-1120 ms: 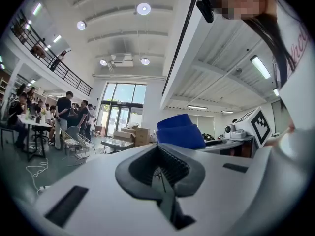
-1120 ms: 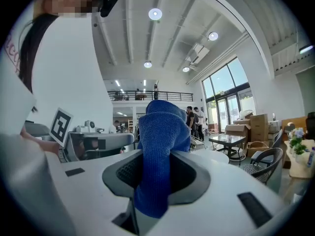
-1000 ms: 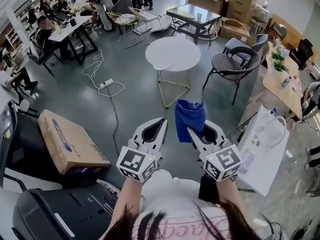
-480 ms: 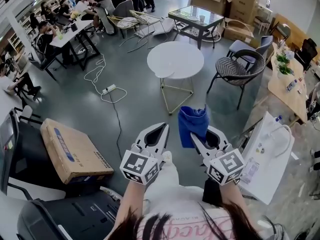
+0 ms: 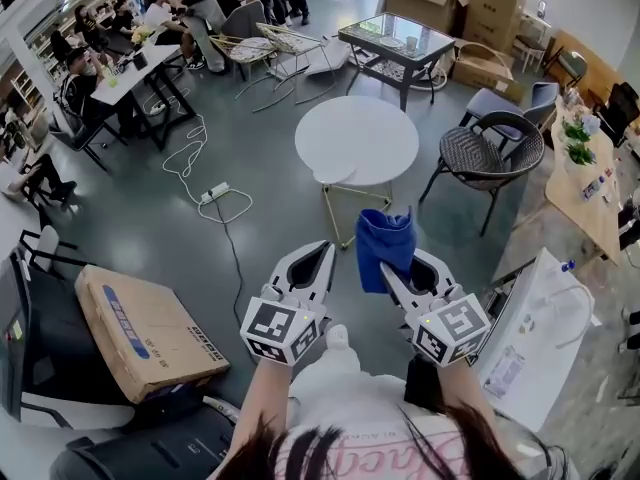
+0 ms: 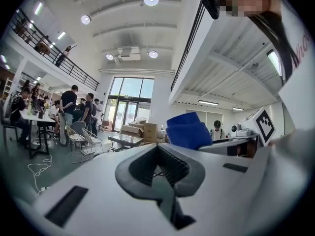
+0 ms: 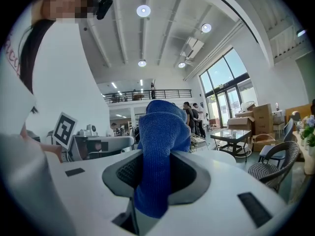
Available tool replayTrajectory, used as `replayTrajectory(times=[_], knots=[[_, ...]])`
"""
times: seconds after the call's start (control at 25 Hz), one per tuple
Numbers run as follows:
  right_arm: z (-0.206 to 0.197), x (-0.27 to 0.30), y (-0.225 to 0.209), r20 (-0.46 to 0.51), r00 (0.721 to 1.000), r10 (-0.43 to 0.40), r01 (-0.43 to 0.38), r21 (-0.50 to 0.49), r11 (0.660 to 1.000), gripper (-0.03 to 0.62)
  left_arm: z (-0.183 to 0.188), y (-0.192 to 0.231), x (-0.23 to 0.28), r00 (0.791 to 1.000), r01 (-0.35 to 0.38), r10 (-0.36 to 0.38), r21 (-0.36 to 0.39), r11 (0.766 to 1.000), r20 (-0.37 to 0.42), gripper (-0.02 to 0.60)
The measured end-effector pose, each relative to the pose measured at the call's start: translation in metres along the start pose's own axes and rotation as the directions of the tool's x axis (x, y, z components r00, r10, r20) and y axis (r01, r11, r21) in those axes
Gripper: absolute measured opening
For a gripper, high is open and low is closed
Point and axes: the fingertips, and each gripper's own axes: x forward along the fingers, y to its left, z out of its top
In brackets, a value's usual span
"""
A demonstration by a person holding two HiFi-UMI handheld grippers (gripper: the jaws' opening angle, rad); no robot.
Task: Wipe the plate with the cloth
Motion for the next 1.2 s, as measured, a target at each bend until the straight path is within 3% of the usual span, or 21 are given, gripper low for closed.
replayTrajectory(times=[0.48,0.76,1.2], knots=[[0.016,0.111,-0.060,-0.027,0.999,-0.028,0.027,-0.011,1.000,0.133,-0.002,0.097,0.087,0.997,0.031,-0.035,-0.062,0.998,-0.065,0.035],[0.016,0.145,-0.090,-0.058,0.998,-0.021,0.021,-0.008,1.000,0.133,-0.010,0.124,0.124,0.994,0.026,-0.037,-0.106,0.994,-0.103,0.080],[0.027,0.208,-0.159,-0.075,0.997,0.018,-0.019,-0.006,1.000,0.133,-0.015,0.170,0.200,0.991,-0.011,-0.007,-0.136,0.991,-0.132,0.095]])
